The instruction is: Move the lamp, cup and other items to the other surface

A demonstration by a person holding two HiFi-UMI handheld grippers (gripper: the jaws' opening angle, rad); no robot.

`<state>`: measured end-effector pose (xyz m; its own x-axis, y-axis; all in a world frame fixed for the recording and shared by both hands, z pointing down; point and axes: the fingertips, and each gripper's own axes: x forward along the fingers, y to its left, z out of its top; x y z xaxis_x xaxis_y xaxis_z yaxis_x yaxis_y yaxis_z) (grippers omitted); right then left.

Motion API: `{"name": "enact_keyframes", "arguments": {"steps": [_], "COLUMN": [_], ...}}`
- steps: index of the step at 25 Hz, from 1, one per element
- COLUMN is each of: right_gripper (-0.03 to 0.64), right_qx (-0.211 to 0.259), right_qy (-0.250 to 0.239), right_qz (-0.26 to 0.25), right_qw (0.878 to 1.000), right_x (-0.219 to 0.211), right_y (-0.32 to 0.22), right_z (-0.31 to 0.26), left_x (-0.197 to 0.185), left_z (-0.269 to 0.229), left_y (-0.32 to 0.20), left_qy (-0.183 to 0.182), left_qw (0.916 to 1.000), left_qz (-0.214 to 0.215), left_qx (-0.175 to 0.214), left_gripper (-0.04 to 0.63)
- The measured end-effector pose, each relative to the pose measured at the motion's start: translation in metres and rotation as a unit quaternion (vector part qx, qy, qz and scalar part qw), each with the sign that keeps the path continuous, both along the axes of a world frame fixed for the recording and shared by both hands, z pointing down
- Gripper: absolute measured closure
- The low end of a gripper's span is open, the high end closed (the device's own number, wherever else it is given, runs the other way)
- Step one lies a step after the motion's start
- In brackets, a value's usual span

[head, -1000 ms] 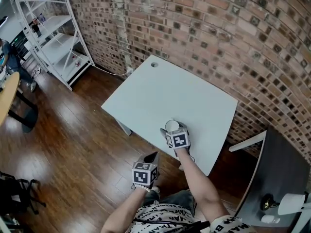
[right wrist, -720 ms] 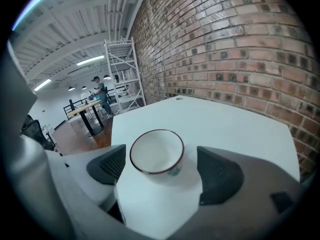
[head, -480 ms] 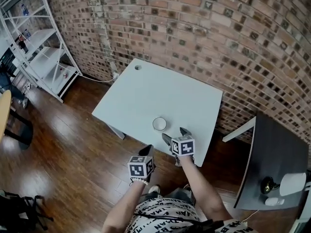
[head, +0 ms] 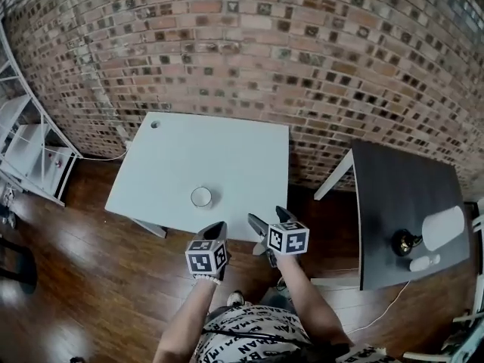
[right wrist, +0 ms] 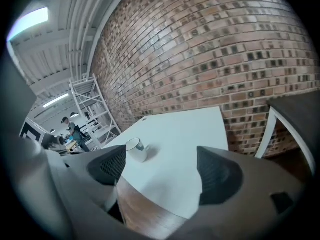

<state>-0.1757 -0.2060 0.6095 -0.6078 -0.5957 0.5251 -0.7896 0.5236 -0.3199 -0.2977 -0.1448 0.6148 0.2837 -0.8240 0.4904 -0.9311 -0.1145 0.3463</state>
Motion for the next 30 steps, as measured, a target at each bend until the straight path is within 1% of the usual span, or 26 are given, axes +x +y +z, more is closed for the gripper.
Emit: {"name": "enact_keyframes", "arguments": {"steps": [2, 5, 9, 11, 12, 13, 15, 17, 19, 23, 26, 30], "right_gripper": [0.161, 0.161, 0.161, 0.161, 0.165, 0.187, 0.187, 0.188, 0.210, 0.210, 0.202, 0.204], "right_qx": [0.005, 0.009, 0.008, 0.009, 0.012, 0.015, 0.022, 0.037, 0.055, 0.076, 0.078, 0.082], "right_qy": [-0.010, -0.015, -0.020, -0.020, -0.017, -0.015, -0.011, -0.011, -0.011, -0.008, -0.002, 0.000], "right_qz": [0.022, 0.073, 0.110, 0.145, 0.171, 0.196, 0.236, 0.281, 0.329, 0.405, 0.459, 0.506], "right_qw": [1.000, 0.997, 0.994, 0.989, 0.985, 0.980, 0.971, 0.959, 0.943, 0.911, 0.885, 0.859], "right_x": [0.017, 0.059, 0.106, 0.142, 0.164, 0.186, 0.227, 0.271, 0.318, 0.408, 0.481, 0.560], "right_y": [0.006, 0.017, 0.026, 0.035, 0.042, 0.048, 0.058, 0.068, 0.078, 0.096, 0.113, 0.124], "right_z": [-0.006, -0.010, -0.010, -0.009, -0.009, -0.009, -0.009, -0.015, -0.023, -0.026, -0.022, -0.019], "left_x": [0.021, 0.066, 0.119, 0.156, 0.177, 0.198, 0.237, 0.275, 0.314, 0.392, 0.454, 0.523], "left_z": [-0.003, -0.004, -0.012, -0.013, -0.014, -0.014, -0.015, -0.018, -0.021, -0.024, -0.025, -0.026], "left_y": [-0.001, -0.003, -0.005, -0.005, -0.004, -0.003, 0.000, 0.005, 0.011, 0.015, 0.020, 0.022], "left_qy": [-0.001, 0.008, 0.018, 0.022, 0.023, 0.024, 0.026, 0.027, 0.027, 0.020, 0.034, 0.033], "left_qw": [0.9994, 0.9953, 0.9895, 0.9826, 0.9775, 0.9721, 0.9628, 0.9526, 0.9394, 0.9141, 0.9005, 0.8849], "left_qz": [0.034, 0.097, 0.144, 0.184, 0.210, 0.233, 0.269, 0.303, 0.341, 0.404, 0.433, 0.464], "left_qx": [0.003, -0.001, 0.006, 0.010, 0.011, 0.012, 0.014, 0.015, 0.018, 0.028, 0.028, 0.029], "left_gripper": [0.589, 0.589, 0.589, 0.589, 0.589, 0.589, 0.589, 0.589, 0.589, 0.589, 0.589, 0.589]}}
